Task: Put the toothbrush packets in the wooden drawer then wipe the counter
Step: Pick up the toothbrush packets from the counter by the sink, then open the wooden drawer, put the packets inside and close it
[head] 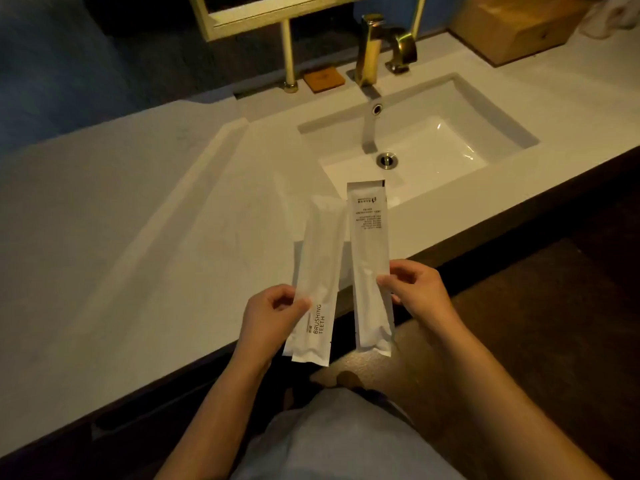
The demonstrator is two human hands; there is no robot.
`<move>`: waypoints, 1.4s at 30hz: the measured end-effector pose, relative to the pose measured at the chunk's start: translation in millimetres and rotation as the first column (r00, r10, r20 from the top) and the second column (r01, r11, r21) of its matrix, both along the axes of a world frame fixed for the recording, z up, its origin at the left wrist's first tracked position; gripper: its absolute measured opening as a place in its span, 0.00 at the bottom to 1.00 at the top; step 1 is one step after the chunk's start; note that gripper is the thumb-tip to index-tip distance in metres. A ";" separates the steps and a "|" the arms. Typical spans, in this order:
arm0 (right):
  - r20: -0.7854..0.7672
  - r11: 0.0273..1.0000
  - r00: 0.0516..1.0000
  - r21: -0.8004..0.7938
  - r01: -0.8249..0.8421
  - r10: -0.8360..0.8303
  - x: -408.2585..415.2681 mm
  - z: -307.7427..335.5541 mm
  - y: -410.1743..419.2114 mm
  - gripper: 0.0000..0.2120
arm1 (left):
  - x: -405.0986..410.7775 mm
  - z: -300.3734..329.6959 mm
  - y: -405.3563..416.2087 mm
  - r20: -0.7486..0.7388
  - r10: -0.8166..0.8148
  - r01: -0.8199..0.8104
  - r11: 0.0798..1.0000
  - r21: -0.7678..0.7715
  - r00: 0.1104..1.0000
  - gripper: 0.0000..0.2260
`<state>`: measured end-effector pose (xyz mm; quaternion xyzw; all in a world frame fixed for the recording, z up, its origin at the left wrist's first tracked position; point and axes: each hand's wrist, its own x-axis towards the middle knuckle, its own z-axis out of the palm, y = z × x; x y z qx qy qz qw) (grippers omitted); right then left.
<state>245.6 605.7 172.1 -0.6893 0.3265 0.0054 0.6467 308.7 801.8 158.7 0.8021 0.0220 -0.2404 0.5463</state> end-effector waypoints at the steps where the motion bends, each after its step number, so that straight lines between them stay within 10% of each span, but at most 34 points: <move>1: -0.005 0.999 1.000 -0.031 0.021 -0.021 -10.9 -0.2 -4.3 0.11 | -5.4 -2.2 -5.0 -0.008 -0.038 0.038 0.999 -0.015 0.999 0.05; 11: -0.318 0.863 0.804 -0.132 0.488 -0.503 -176.2 -62.7 -10.5 0.12 | -54.3 -60.8 -54.0 -0.090 -0.573 0.580 0.803 0.139 0.815 0.09; 24: -0.468 0.511 0.369 -0.221 0.831 -0.803 -352.7 -117.1 -31.3 0.12 | -103.6 -102.3 -153.8 -0.109 -0.789 0.786 0.569 0.241 0.604 0.10; 42: -0.396 0.629 0.545 -0.115 0.769 -0.739 -403.9 -132.9 -307.2 0.12 | -174.5 -130.7 -345.8 -0.082 -0.617 0.609 0.732 0.306 0.783 0.06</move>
